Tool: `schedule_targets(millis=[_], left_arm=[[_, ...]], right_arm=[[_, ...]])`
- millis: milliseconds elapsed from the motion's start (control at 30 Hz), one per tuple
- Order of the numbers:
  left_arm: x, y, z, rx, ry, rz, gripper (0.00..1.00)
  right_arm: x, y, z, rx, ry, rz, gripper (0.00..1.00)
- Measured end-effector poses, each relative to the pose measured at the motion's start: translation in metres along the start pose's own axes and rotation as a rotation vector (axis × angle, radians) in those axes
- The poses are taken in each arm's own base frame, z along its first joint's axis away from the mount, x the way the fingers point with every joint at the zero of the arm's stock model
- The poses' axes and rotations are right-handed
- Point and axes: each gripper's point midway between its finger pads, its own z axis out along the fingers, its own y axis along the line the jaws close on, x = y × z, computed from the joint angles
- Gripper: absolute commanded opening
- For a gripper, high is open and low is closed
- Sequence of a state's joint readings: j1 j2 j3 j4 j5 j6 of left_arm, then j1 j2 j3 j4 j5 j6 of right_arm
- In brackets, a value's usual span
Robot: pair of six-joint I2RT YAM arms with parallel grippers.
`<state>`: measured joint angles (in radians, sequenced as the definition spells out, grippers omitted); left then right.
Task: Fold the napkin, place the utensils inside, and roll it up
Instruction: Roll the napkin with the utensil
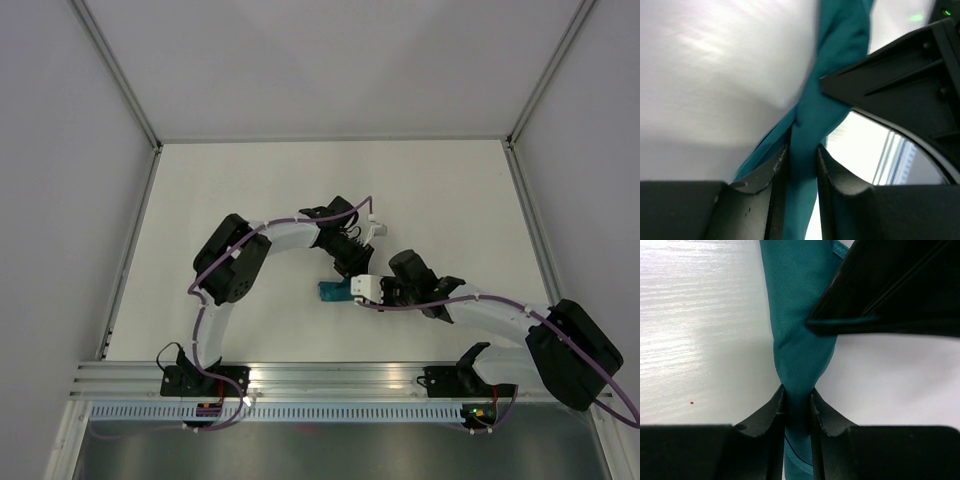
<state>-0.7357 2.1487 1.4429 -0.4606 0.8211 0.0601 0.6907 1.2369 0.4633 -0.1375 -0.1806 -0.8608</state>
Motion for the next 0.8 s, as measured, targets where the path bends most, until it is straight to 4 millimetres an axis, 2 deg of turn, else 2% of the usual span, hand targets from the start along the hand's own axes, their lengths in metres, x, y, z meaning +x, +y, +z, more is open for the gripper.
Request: schedule_targets(millis=[133,300,467,567,700,800], left_arm=[[-0.009,0.016,-0.030,-0.146,-0.096,-0.009,0.37],[-0.033,0.039,-0.095,-0.423,-0.333,0.009,0.37],[-0.048,0.024,-0.147,-0.596,-0.596,0.067,0.38],[-0.038,0.017,-0.173,-0.687,-0.749,0.086,0.40],[-0.020,0.009,-0.194,-0.785,-0.882,0.100,0.41],[-0.020,-0.006,-0.192,-0.823,-0.929,0.143,0.42]], right_arm=[[0.001,-0.002,0.001,-0.023,0.018,0.005,0.14],[0.003,-0.005,0.001,-0.087,0.034,0.031,0.13],[0.008,-0.015,0.002,-0.204,0.058,0.091,0.12],[0.010,-0.023,0.005,-0.290,0.063,0.141,0.12],[0.013,-0.034,0.008,-0.403,0.065,0.205,0.11],[0.013,-0.035,0.010,-0.491,0.070,0.248,0.10]])
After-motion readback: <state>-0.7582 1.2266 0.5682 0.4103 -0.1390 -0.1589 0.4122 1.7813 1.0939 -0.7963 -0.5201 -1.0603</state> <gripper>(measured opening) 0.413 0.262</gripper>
